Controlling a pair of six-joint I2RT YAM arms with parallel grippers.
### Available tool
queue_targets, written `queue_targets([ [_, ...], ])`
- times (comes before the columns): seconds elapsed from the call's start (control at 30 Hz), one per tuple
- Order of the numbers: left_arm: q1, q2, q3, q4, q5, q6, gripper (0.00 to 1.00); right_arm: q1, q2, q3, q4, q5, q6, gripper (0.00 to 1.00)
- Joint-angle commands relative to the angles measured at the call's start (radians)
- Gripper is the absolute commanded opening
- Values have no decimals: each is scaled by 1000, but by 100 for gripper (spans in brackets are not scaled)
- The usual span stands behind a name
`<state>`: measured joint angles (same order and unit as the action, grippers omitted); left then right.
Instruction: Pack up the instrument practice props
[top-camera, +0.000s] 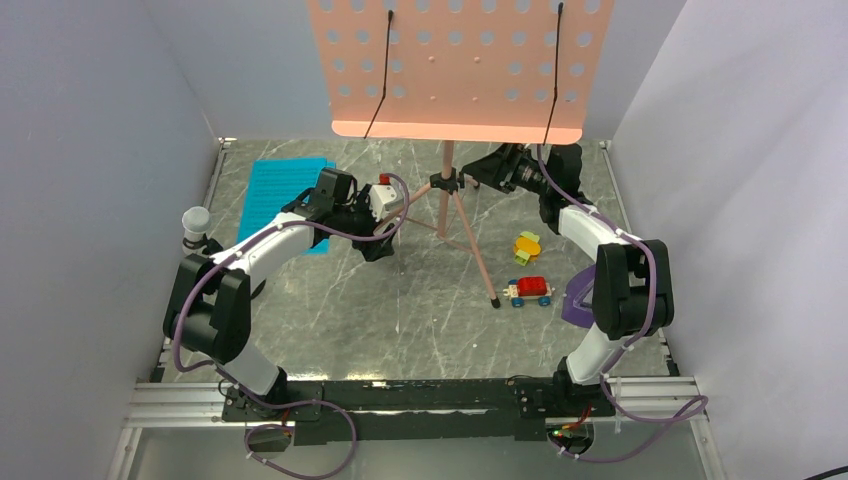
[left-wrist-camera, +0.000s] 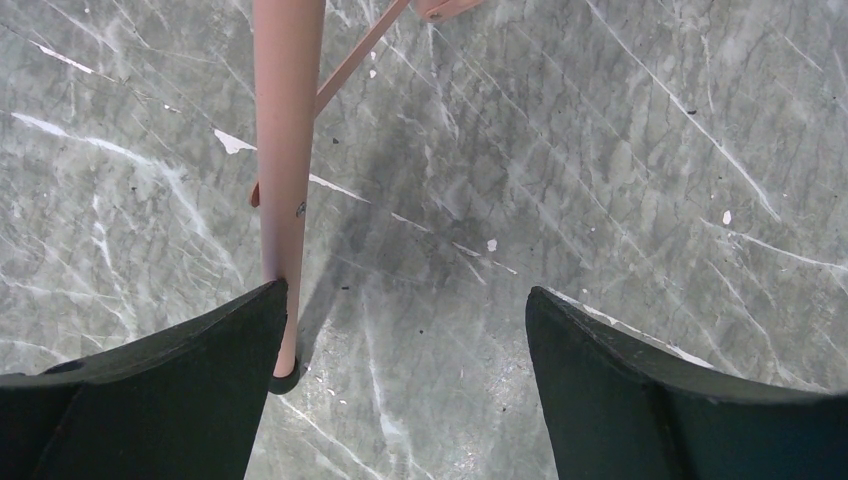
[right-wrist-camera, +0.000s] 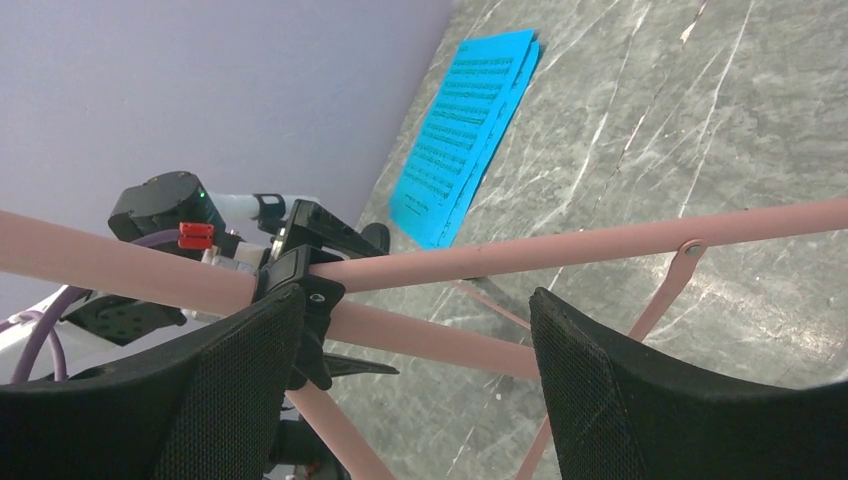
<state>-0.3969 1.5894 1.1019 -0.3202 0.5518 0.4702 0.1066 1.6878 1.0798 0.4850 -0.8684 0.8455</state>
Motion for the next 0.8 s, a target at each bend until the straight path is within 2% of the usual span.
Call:
queue_targets([
  [0.0,-5,12,33,12,14,13,93,23,-54,-16,72,-78,19,85],
  [0.33,-5,14,26,21,19,10,93,28,-115,-81,118,-160,-14,85],
  [0.53,-5,19,34,18,18,14,93,26,-201,-146,71,-233,-127,83],
  [0.67,-5,27,39,14,17,13,93,-2,-234,-182,13,-204,-249,77],
  [0.77,-5,32,45,-1,15,19,93,-23,-198,-175,72,-271,-225,66],
])
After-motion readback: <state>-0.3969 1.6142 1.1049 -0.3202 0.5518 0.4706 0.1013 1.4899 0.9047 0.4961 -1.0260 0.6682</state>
